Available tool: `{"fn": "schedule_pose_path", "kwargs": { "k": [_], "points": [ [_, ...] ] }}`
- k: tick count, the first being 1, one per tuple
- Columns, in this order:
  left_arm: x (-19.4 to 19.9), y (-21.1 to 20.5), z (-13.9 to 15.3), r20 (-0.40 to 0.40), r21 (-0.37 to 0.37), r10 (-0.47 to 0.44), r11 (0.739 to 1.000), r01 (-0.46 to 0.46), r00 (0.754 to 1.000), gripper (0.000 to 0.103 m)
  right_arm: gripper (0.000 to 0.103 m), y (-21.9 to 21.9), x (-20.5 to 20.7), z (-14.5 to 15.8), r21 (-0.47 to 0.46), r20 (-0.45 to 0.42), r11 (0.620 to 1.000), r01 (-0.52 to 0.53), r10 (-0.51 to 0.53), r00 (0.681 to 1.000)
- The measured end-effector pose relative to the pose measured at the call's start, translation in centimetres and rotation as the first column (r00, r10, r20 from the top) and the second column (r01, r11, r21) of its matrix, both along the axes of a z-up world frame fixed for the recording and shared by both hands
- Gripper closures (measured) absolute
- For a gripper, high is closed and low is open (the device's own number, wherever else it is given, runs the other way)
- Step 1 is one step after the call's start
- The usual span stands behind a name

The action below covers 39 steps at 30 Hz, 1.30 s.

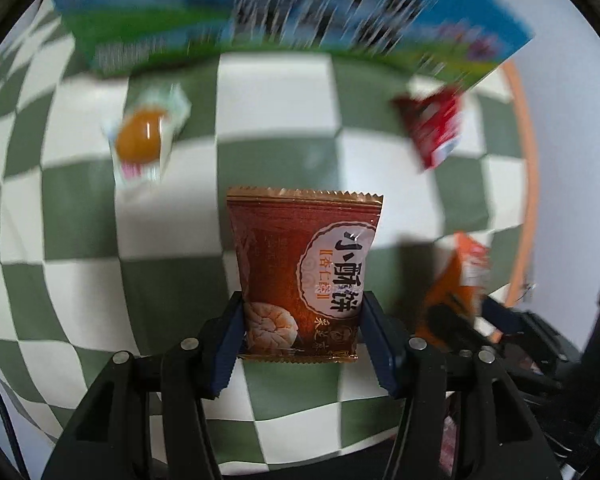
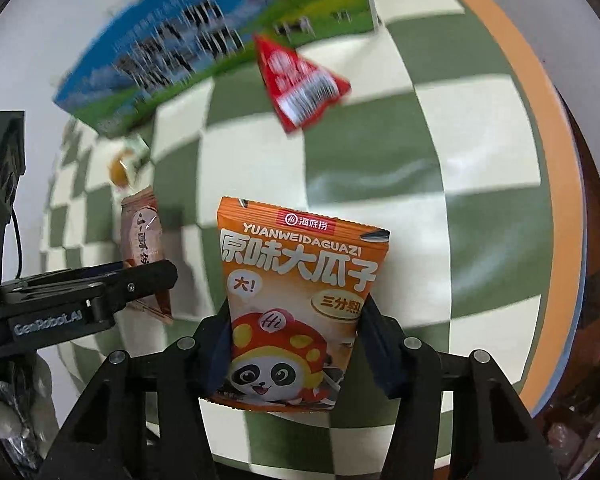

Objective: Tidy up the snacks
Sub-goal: 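Carry the seed bag with the right tool while the left tool carries the cookie packet into the box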

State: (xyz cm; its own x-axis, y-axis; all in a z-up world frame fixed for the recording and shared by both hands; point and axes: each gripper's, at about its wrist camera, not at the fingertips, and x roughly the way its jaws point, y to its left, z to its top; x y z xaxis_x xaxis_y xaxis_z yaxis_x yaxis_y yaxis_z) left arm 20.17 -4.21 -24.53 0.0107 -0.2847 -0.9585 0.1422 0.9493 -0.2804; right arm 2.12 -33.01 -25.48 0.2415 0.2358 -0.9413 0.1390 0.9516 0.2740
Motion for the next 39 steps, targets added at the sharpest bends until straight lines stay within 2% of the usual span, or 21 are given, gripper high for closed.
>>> {"fn": "schedule_pose_path", "kwargs": {
  "k": [5,8,11,14,15,19,22,27,29,35,39],
  "points": [
    [3.0,0.2,7.5,0.112,-0.090,0.013,0.996,-0.003,0.994,0.050,0.045,-0.6,2.1,4.5,0.063,0.088,0.998,0.016,-0.021,0.996],
    [6.9,0.9,11.5,0.162,-0.134,0.016,0.991,0.006,0.987,0.050,0.045,-0.3,4.5,8.0,0.088,0.159,0.996,0.008,-0.022,0.987],
    [10.2,1.3,13.9,0.179,-0.163,0.029,0.987,0.001,0.983,0.050,0.045,-0.1,7.6,11.2,0.101,0.219,0.995,-0.007,-0.015,0.976],
    [14.0,0.6,14.8,0.207,-0.139,0.033,0.990,-0.004,0.978,0.050,0.045,-0.2,11.7,14.2,0.086,0.279,0.996,-0.025,0.000,0.960],
    [15.1,0.4,14.9,0.210,-0.128,0.035,0.992,-0.008,0.977,0.050,0.045,-0.2,13.6,15.2,0.063,0.303,0.997,-0.033,0.012,0.953],
    [20.9,0.0,14.3,0.192,-0.083,0.034,0.996,-0.019,0.981,0.050,0.045,1.0,20.7,16.1,0.009,0.326,0.999,-0.035,0.030,0.945],
    [24.9,0.1,13.3,0.149,-0.060,0.035,0.998,-0.026,0.988,0.050,0.045,0.9,25.5,15.8,-0.014,0.297,0.999,-0.035,0.038,0.954],
    [30.6,-0.1,10.0,0.052,-0.037,0.054,0.998,-0.052,0.997,0.050,0.045,0.9,32.6,13.1,-0.028,0.211,0.999,-0.031,0.036,0.977],
    [32.2,-0.3,8.8,0.035,-0.008,0.054,0.999,-0.053,0.998,0.050,0.045,1.0,34.4,12.0,-0.048,0.188,0.998,-0.033,0.042,0.981],
    [34.7,-1.1,5.8,-0.048,-0.001,0.058,0.998,-0.058,0.997,0.049,0.045,0.5,37.9,8.7,-0.063,0.126,0.998,-0.022,0.030,0.992],
    [35.6,-0.1,4.4,-0.043,0.057,0.084,0.995,-0.081,0.996,0.049,0.044,0.0,39.1,7.3,-0.074,0.107,0.997,-0.003,0.010,0.994]
  ]
}}
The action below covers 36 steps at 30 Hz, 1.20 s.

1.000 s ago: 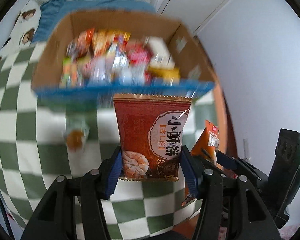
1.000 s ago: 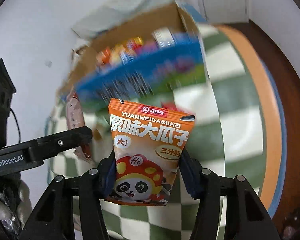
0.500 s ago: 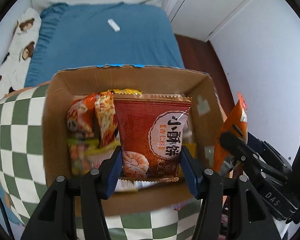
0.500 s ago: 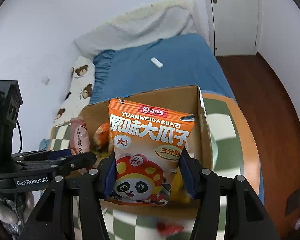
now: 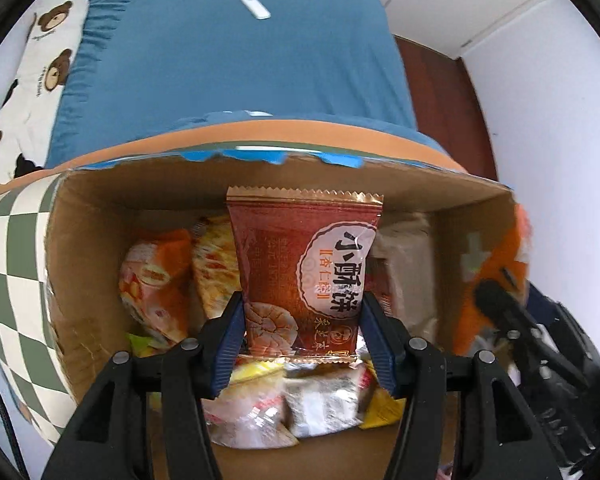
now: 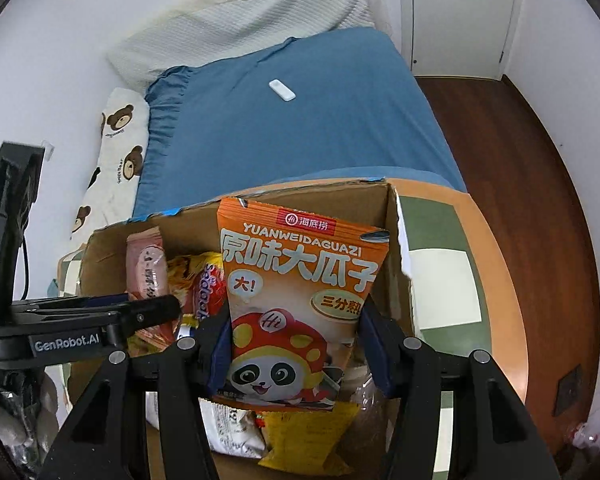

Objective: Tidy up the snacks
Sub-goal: 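Carry the seed bag with the right tool while the left tool carries the cookie packet into the box, then lift both open tools out of the box and move them over the blanket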

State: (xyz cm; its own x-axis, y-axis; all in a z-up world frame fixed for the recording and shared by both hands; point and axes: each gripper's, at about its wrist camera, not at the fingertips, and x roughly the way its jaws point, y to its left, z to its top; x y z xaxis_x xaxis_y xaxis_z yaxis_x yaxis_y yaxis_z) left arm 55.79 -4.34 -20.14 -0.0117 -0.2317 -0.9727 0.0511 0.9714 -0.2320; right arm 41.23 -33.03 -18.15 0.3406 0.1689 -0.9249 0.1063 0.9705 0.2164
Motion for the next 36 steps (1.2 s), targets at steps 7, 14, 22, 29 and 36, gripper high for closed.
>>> {"fn": "schedule_pose_path", "kwargs": {
  "k": [7,14,22,29,36],
  "points": [
    [0.7,1.3,-1.7,-0.047,0.040,0.024,0.999,-0.023,0.999,0.019,0.008,-0.3,1.0,-1.6,-0.009,-0.052,1.000,0.027,-0.027,0.998],
    [-0.9,1.5,-0.1,0.018,0.090,0.016,0.996,-0.017,1.000,0.008,0.005,1.0,-0.2,-1.2,-0.066,-0.060,0.998,-0.001,-0.003,0.998],
    [-4.9,1.7,2.2,0.095,0.115,0.002,0.993,-0.013,0.996,0.008,0.005,2.8,-2.7,-0.7,-0.099,-0.067,0.994,-0.042,0.035,0.997],
    [-8.8,3.1,4.7,0.191,0.122,0.009,0.992,-0.032,0.982,0.008,0.005,3.8,-5.1,0.4,-0.111,-0.042,0.992,-0.056,0.052,0.998],
    [-12.5,3.9,7.8,0.297,0.130,0.023,0.989,-0.064,0.954,0.008,0.005,4.7,-8.7,3.6,-0.143,0.051,0.988,-0.065,0.073,0.996]
  ]
}}
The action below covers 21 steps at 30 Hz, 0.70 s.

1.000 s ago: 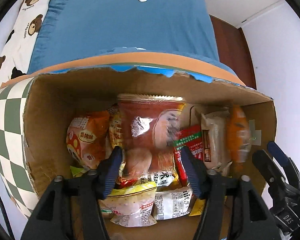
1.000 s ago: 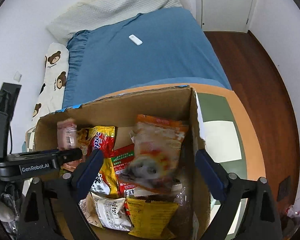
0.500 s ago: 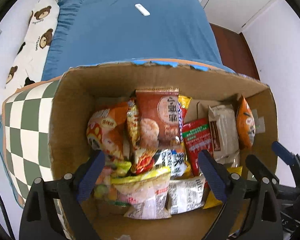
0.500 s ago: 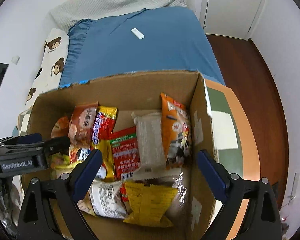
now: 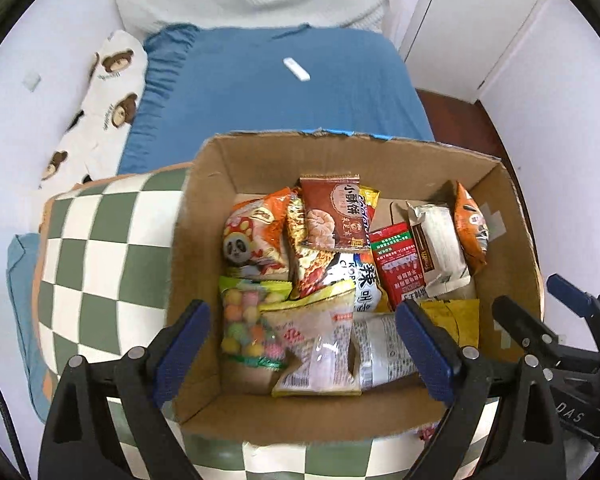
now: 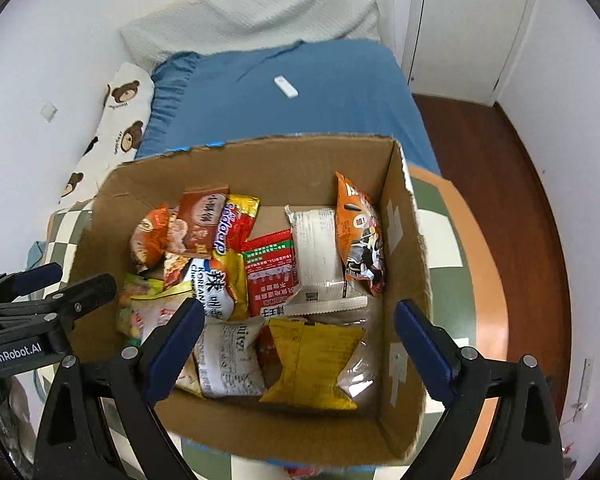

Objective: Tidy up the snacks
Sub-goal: 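Lift both open tools out of the box and move them over the blanket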

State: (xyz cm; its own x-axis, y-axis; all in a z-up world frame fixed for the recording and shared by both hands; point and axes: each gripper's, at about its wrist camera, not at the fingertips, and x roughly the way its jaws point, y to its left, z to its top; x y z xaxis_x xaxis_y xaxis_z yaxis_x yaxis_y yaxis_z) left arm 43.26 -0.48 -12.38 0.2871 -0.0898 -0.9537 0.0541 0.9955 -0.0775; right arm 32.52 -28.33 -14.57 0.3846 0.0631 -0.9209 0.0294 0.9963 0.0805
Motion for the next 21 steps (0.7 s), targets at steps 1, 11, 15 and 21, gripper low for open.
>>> {"fn": "schedule_pose_path", "kwargs": {
  "k": [1,11,15,21],
  "points": [
    [-0.7,0.1,0.6,0.022,0.006,0.005,1.000,-0.005,1.000,0.008,0.005,0.1,-0.5,0.6,-0.005,0.017,1.000,-0.002,0.002,1.000],
    [-7.5,0.8,4.9,0.194,0.016,0.008,1.000,-0.011,0.981,0.008,0.005,1.7,-7.0,5.4,-0.051,0.163,0.998,-0.027,0.035,0.986],
    [-9.9,1.1,6.1,0.242,0.023,0.010,1.000,-0.016,0.970,0.008,0.005,2.3,-9.9,7.2,-0.063,0.220,0.998,-0.026,0.039,0.975],
    [-13.3,1.4,7.9,0.310,0.030,0.013,0.999,-0.023,0.951,0.008,0.005,2.5,-13.8,8.9,-0.057,0.279,0.998,-0.019,0.034,0.960]
  ]
}}
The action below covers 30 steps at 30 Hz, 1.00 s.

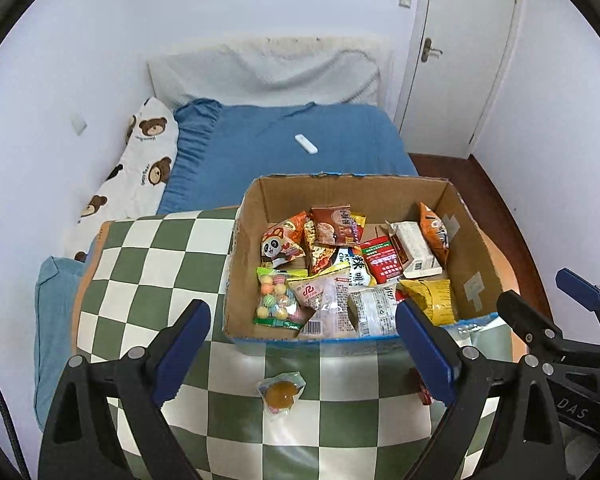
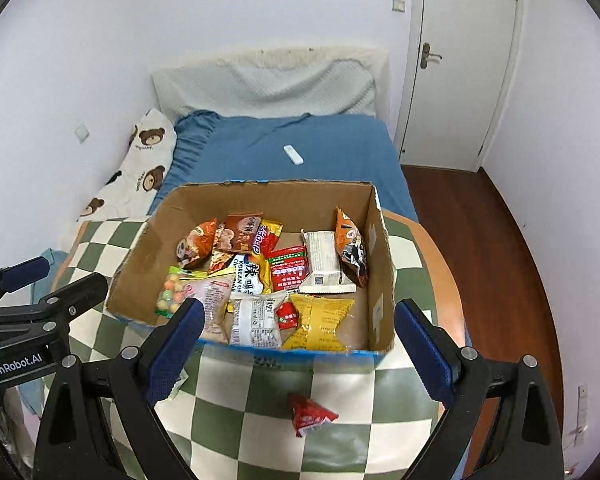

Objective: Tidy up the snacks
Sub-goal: 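Lift both open tools out of the box and move them over the blanket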

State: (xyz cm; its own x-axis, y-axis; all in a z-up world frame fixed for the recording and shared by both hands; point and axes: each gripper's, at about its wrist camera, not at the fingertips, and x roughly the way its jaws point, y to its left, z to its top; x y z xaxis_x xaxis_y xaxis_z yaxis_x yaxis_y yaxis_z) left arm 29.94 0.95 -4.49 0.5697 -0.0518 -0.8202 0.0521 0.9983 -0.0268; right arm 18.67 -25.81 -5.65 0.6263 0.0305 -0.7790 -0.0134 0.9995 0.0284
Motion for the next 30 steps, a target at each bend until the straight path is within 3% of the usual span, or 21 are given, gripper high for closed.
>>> {"fn": "schedule_pose_path", "kwargs": {
  "k": [11,17,21,23,24,30],
  "points": [
    [-3.8,-0.4,1.8,0.074,-0.017,0.000,1.000,0.002,0.997,0.008,0.005,-0.1,-4.6,2.0,0.025,0.071,0.999,0.025,-0.027,0.997],
    [-3.9,-0.4,1.0,0.067,-0.004,0.013,1.000,-0.013,0.998,0.008,0.005,-1.0,-4.9,1.2,0.094,0.044,0.995,0.023,-0.027,0.999],
    [-3.1,0.3,-2.1,0.000,0.026,0.041,0.999,-0.041,0.999,0.008,0.007,-2.5,-4.0,-2.4,0.144,-0.045,0.988,0.055,-0.049,0.998],
    [-2.7,0.8,-4.3,-0.044,0.049,0.048,0.998,-0.045,0.998,0.008,0.028,-2.9,-3.4,-4.9,0.148,-0.101,0.987,0.066,-0.051,0.994],
    [-2.6,0.9,-5.2,-0.064,0.058,0.048,0.997,-0.044,0.997,0.008,0.031,-3.2,-2.9,-6.8,0.152,-0.146,0.986,0.071,-0.048,0.988],
    [-1.9,1.1,-13.0,-0.262,0.127,-0.011,0.991,0.045,0.965,0.008,0.031,-2.8,-1.0,-15.7,0.105,-0.321,0.993,0.046,-0.010,0.947]
  ]
}}
